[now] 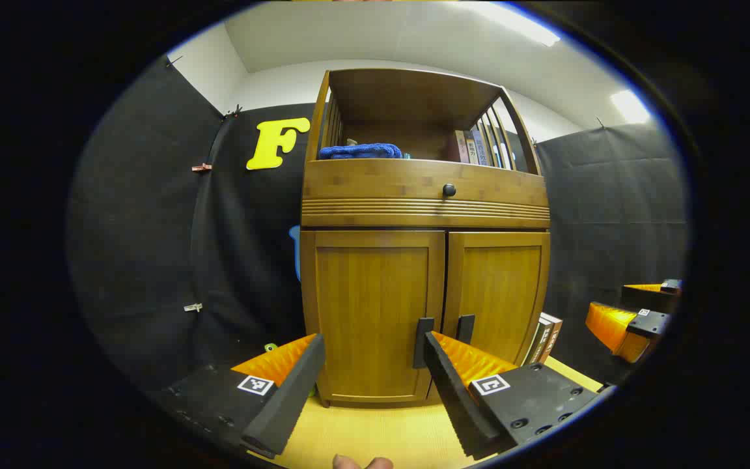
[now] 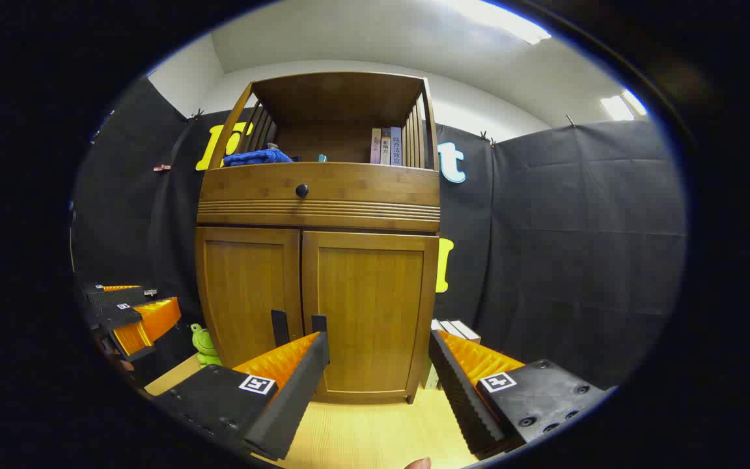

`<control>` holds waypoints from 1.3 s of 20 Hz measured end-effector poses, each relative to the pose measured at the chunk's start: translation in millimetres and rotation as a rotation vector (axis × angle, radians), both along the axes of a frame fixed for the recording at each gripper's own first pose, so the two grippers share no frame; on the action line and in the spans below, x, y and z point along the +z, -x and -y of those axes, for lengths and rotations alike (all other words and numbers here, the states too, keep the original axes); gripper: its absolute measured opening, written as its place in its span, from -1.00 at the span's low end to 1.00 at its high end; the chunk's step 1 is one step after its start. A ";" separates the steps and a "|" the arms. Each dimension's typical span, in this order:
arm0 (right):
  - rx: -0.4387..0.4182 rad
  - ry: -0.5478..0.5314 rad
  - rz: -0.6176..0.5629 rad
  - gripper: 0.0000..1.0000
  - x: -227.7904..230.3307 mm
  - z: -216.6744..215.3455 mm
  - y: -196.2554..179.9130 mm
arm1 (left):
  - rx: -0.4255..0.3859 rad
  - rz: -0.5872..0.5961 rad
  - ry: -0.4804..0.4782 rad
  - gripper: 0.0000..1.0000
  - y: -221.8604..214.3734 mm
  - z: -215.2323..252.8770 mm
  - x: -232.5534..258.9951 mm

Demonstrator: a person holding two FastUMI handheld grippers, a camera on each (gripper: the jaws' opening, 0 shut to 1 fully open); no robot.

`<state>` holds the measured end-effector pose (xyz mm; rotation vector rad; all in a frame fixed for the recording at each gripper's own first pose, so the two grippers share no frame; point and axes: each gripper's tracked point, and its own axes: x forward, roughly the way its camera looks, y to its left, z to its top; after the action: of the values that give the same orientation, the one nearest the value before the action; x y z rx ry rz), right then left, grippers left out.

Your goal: Open the right door of the double-door shoe cabinet with the right hand, and open the left door with the left hand.

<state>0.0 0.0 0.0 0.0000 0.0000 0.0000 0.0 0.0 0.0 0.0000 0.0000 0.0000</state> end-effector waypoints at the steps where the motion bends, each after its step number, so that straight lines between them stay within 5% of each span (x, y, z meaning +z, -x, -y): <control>1: 0.000 0.002 0.001 0.96 -0.3 -0.8 -0.3 | 0.000 0.003 0.000 0.83 -0.7 0.5 -0.4; 19: 0.004 -0.011 0.022 0.95 4.6 -4.6 -1.8 | -0.002 0.043 0.001 0.89 0.4 2.8 8.1; 26: 0.099 -0.044 0.021 0.96 -0.1 -37.2 -36.8 | 0.025 0.035 -0.007 0.89 0.0 -9.1 2.3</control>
<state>36.8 37.2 -0.1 0.0444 -0.0210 0.0989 0.0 9.1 2.3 0.0071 -0.0347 0.0250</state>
